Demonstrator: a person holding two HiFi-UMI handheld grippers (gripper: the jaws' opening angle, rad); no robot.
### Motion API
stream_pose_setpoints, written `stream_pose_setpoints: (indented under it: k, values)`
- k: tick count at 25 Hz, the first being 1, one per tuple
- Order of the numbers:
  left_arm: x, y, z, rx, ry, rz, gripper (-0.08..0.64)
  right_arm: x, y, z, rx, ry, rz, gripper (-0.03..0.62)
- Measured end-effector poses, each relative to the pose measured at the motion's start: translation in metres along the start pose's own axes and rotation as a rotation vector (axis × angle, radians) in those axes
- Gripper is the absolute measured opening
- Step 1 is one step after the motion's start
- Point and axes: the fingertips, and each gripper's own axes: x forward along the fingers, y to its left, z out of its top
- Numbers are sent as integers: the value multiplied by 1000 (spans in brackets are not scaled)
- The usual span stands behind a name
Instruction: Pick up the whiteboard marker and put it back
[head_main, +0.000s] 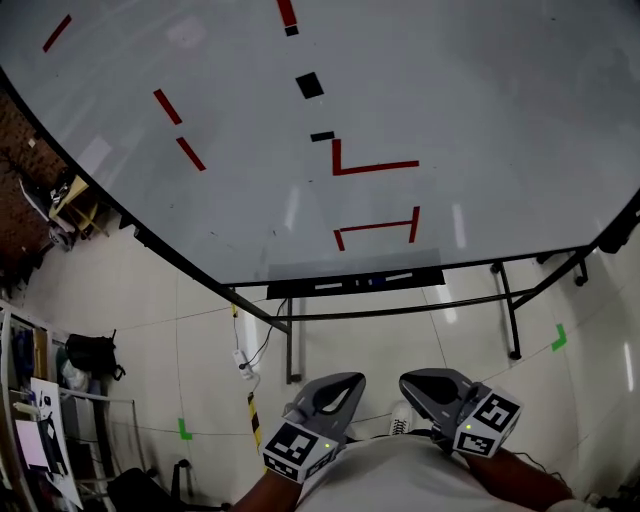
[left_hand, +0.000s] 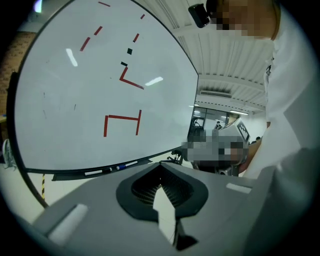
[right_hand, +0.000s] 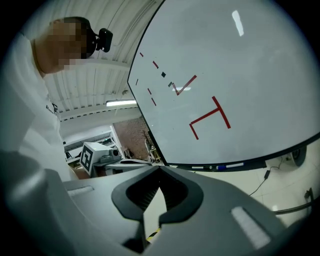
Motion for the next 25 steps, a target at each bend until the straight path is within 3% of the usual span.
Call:
stream_pose_setpoints:
  k: [4,10,14,20,25]
  values:
    - [6,-3,-2,23,20,61,17,-4,-12,-1,-2,17,41,2]
    - [13,8,-14,18,89,80,17,1,-20,-11,16,45,50,2]
    - [26,31,-8,3,89,40,17,17,-31,-6,8,44,14,2]
    - [43,76,9,47,92,-60,17,51,-52,14,-63,38,-97,2]
    - [48,117,20,126,96,-134,17,88,-61,25,-53,17,-187,2]
